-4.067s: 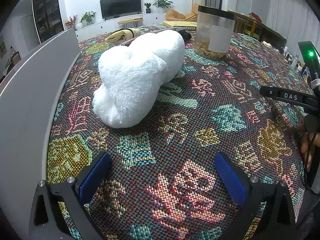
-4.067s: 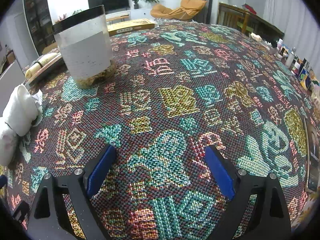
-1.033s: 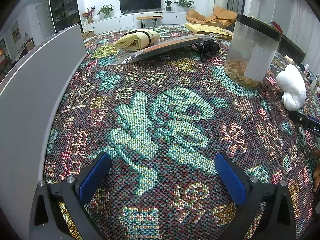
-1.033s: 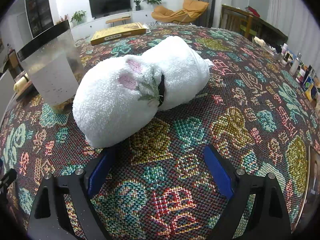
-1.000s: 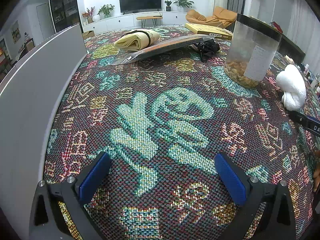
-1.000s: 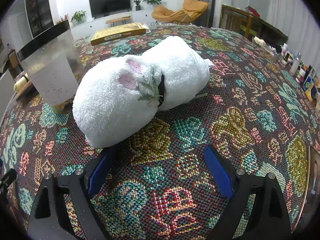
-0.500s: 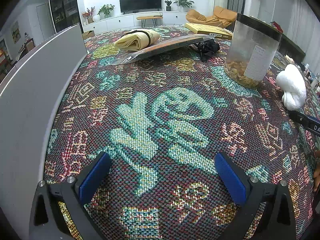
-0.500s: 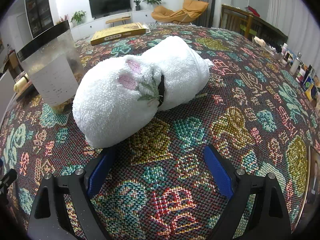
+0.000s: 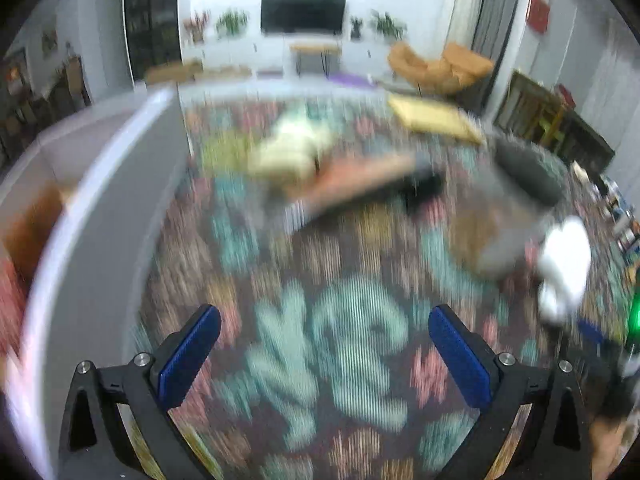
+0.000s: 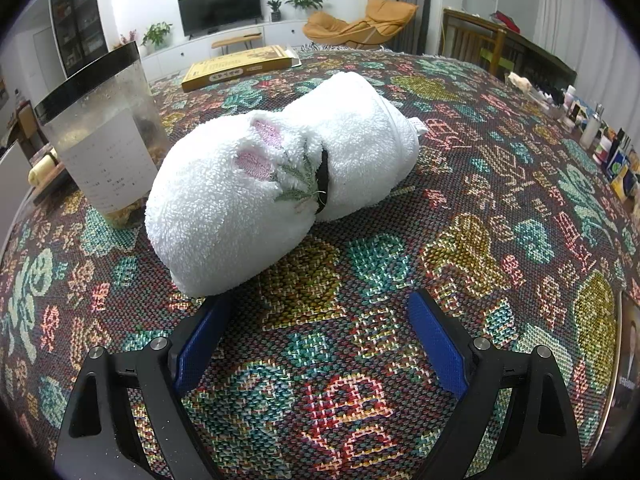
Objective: Organize soft objects
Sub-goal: 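Grasp the beige cloth bundle tied with black cord with the left gripper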
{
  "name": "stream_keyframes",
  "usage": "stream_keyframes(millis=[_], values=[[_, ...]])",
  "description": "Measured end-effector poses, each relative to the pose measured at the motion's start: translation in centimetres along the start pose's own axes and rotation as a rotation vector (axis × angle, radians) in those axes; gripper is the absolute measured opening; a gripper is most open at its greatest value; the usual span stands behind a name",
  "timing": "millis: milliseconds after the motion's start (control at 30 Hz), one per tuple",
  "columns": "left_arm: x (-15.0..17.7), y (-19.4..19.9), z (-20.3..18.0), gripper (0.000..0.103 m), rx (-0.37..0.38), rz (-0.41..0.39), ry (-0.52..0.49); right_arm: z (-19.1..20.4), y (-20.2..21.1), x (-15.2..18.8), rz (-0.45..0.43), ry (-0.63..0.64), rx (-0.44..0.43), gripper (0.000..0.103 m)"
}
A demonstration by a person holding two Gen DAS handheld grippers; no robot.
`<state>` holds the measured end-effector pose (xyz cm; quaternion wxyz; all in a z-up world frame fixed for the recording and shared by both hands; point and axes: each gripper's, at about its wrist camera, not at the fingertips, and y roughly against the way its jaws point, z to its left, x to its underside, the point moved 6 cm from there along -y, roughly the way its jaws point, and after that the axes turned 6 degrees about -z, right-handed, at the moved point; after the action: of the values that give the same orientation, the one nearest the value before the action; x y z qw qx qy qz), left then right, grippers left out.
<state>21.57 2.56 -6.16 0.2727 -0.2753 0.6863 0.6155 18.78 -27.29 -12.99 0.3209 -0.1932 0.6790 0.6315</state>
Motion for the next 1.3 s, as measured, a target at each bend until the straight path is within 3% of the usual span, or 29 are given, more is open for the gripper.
stream_keyframes(millis=[100, 167, 233, 333, 467, 533, 633, 667, 700, 733, 800, 933, 1067, 1200, 1300], values=[[-5.6, -2.1, 0.1, 0.103, 0.012, -0.022, -0.059, 0.0, 0.0, 0.0, -0.001, 0.000, -0.001, 0.092], [-8.1, -4.9, 0.6, 0.103, 0.013, 0.009, -0.105, 0.0, 0.0, 0.0, -0.001, -0.001, -0.001, 0.092], [-9.7, -7.7, 1.1, 0.103, 0.064, 0.058, -0.127, 0.1, 0.0, 0.0, -0.002, -0.001, -0.002, 0.092], [-10.4, -11.8, 1.7, 0.103, 0.054, 0.144, -0.169, 0.0, 0.0, 0.0, -0.002, -0.003, -0.004, 0.092], [-9.7, -16.1, 2.2, 0.103, 0.072, 0.247, -0.120, 0.1, -0.1, 0.0, -0.002, -0.003, -0.005, 0.092], [-8.8, -17.9, 2.4, 0.103, 0.032, 0.304, -0.129, 0.1, 0.0, 0.0, -0.002, -0.003, -0.005, 0.092], [-8.4, -19.2, 3.5, 0.103, -0.004, 0.326, -0.092, 0.1, 0.0, 0.0, -0.002, -0.003, -0.005, 0.092], [-8.6, -19.3, 4.0, 0.094, 0.001, 0.321, -0.058, 0.1, 0.0, 0.0, -0.002, -0.003, -0.005, 0.092], [-8.7, -19.1, 4.3, 0.079, 0.015, 0.312, -0.030, 0.1, 0.0, 0.0, -0.002, -0.003, -0.005, 0.092], [-8.8, -18.9, 4.7, 0.054, 0.036, 0.310, 0.014, 0.1, 0.0, 0.0, -0.002, -0.003, -0.005, 0.092], [-9.0, -18.3, 5.1, 0.045, 0.047, 0.296, 0.055, 0.1, 0.0, 0.0, -0.002, -0.003, -0.005, 0.092], [-9.6, -13.8, 5.2, 0.042, 0.166, 0.260, 0.116, 0.1, 0.0, 0.0, -0.002, -0.003, -0.005, 0.092], [-8.6, -6.4, 3.9, 0.042, 0.292, 0.244, 0.101, 0.1, 0.0, 0.0, -0.002, -0.003, -0.005, 0.092], [-5.0, -0.5, 1.8, 0.043, 0.388, 0.278, 0.117, 0.1, 0.0, 0.0, -0.002, -0.003, -0.005, 0.092], [-1.0, 2.1, 0.2, 0.044, 0.383, 0.275, 0.069, 0.1, 0.0, 0.0, -0.002, -0.003, -0.005, 0.092]])
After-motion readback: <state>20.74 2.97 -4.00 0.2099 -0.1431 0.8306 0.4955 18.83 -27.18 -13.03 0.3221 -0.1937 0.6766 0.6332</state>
